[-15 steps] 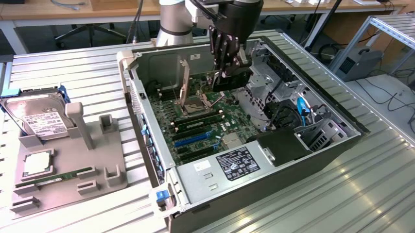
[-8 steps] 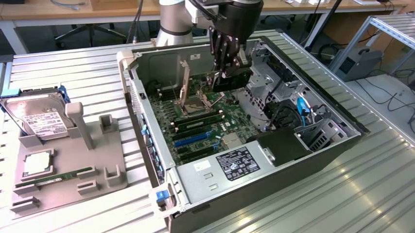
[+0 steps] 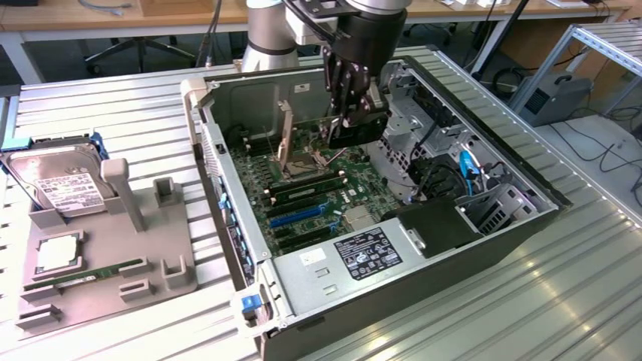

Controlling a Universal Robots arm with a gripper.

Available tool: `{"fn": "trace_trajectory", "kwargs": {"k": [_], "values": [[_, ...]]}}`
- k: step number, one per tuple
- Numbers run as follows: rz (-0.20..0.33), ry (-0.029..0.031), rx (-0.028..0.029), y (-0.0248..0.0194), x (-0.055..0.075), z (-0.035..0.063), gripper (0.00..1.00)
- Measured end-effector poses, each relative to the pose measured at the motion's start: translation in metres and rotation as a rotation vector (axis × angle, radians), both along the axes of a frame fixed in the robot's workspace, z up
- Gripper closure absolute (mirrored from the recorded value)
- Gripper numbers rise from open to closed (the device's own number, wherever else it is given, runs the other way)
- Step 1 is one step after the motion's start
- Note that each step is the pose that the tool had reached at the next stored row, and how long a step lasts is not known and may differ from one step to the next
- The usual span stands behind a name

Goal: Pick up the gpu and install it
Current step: 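Insert the gpu into the slot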

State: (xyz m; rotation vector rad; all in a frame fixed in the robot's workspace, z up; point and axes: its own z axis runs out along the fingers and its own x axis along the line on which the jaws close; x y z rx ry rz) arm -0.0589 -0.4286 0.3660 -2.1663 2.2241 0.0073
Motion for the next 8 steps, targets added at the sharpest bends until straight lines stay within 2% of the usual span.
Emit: {"fn": "trace_trajectory", "kwargs": {"k": [8], "values": [[0.0, 0.0, -0.0001, -0.0005, -0.003, -0.0011, 0.73]]}}
